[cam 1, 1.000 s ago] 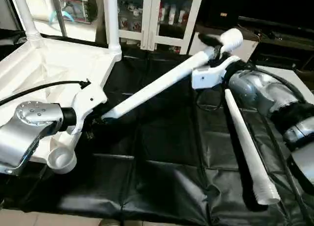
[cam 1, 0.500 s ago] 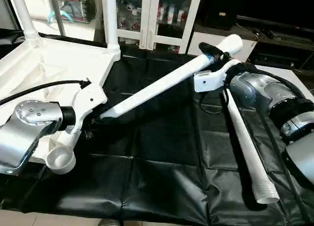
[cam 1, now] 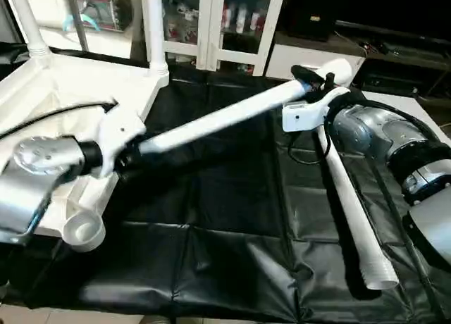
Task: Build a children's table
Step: Pick table leg
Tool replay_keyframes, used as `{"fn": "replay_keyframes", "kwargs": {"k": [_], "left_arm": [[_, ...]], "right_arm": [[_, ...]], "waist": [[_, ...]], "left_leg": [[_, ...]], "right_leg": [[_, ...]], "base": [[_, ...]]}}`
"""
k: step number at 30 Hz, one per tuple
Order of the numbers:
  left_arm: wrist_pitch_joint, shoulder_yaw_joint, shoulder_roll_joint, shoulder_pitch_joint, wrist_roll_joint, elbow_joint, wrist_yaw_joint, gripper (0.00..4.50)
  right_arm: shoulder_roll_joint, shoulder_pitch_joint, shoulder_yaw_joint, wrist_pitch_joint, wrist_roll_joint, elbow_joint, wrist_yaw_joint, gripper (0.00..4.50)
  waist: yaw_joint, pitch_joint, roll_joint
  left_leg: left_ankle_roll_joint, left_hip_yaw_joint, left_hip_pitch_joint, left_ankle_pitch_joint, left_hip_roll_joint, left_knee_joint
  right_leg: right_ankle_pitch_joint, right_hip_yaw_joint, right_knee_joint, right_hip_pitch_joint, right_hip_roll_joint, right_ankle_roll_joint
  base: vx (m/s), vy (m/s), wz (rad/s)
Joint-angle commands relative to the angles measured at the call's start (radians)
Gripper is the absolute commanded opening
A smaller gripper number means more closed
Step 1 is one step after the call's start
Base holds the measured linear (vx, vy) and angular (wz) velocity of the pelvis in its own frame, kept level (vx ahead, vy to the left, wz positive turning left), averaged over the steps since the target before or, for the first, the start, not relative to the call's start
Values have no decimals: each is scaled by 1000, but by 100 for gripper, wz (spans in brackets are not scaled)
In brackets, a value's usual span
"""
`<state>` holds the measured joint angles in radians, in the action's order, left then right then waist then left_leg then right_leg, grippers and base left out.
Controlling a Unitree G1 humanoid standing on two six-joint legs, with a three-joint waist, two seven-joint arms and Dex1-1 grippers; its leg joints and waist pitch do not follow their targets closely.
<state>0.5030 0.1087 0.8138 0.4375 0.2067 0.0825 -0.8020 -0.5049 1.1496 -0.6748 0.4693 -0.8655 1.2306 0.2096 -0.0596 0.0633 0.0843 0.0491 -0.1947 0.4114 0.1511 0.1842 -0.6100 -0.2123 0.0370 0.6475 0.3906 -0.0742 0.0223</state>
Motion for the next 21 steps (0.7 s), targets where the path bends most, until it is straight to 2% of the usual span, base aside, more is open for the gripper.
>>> {"fn": "replay_keyframes", "kwargs": {"k": [1, 4, 5, 7, 11, 13, 14, 15, 16, 17, 19, 21], "left_arm": [[-30, -47, -3, 19, 18, 23, -4, 267], [-52, -99, -24, 26, 54, 13, 0, 290], [-59, -127, -39, 35, 74, 6, 11, 311], [-79, -197, -82, 63, 117, -17, 57, 318], [-105, -361, -199, 118, 236, -67, 177, 354], [-71, -402, -231, 125, 286, -74, 208, 374], [-21, -430, -261, 120, 342, -64, 224, 387], [-21, -430, -261, 120, 342, -64, 224, 395], [18, -441, -276, 113, 374, -52, 229, 395], [76, -434, -304, 76, 428, -4, 216, 400], [112, -421, -325, 45, 463, 36, 205, 416], [109, -417, -357, 29, 481, 57, 227, 439]], "right_arm": [[-7, 11, -10, 5, -16, 17, -11, 184], [-5, 2, -6, -1, -8, 31, -23, 184], [-6, -2, -3, -5, -4, 34, -27, 184], [-10, -9, 6, -9, 7, 38, -36, 184], [-11, -29, 49, -21, 56, 49, -73, 184], [-9, -37, 74, -21, 86, 53, -98, 184], [-5, -47, 118, -16, 137, 55, -129, 184], [-5, -47, 118, -16, 137, 55, -129, 184], [0, -53, 144, -16, 168, 55, -151, 184], [25, -72, 248, -30, 294, 48, -233, 184], [45, -87, 315, -39, 379, 38, -292, 184], [64, -102, 358, -68, 440, 15, -338, 183]], "waist": [[-1, -72, -16], [-2, -74, -16], [-3, -77, -13], [-5, -75, -11], [-5, -75, -11], [-5, -77, -11], [-4, -76, -8], [-5, -76, -8], [-7, -75, -8], [-7, -78, -5], [-7, -76, -6], [-8, -78, -8]], "left_leg": [[89, 16, -39, 262, 35, 62], [86, 15, -39, 249, 35, 60], [81, 14, -36, 224, 35, 58], [77, 13, -35, 209, 35, 57], [90, 14, -33, 247, 35, 58], [89, 15, -34, 255, 37, 57], [82, 14, -33, 261, 37, 56], [81, 13, -34, 263, 37, 55], [80, 13, -35, 265, 38, 55], [68, 11, -36, 270, 40, 54], [55, 13, -33, 268, 43, 56], [51, 12, -34, 261, 43, 56]], "right_leg": [[-100, -36, -60, -22, -46, -177], [-76, -36, -58, -22, -45, -182], [-45, -36, -54, -24, -45, -187], [-18, -34, -52, -23, -42, -190], [-44, -34, -54, -25, -44, -187], [-41, -34, -52, -25, -46, -184], [-53, -33, -54, -23, -46, -183], [-54, -35, -54, -24, -48, -184], [-62, -35, -55, -21, -48, -185], [-58, -36, -53, -24, -52, -189], [-54, -34, -54, -22, -49, -192], [-47, -32, -53, -20, -46, -199]], "base": [[0, 0, 0], [0, 0, 0], [0, 0, 0], [0, 0, 0], [0, 0, 0], [0, 0, 0], [0, 0, 0], [0, 0, 0], [0, 0, 0], [0, 0, 0], [0, 0, 0], [0, 0, 0]]}}
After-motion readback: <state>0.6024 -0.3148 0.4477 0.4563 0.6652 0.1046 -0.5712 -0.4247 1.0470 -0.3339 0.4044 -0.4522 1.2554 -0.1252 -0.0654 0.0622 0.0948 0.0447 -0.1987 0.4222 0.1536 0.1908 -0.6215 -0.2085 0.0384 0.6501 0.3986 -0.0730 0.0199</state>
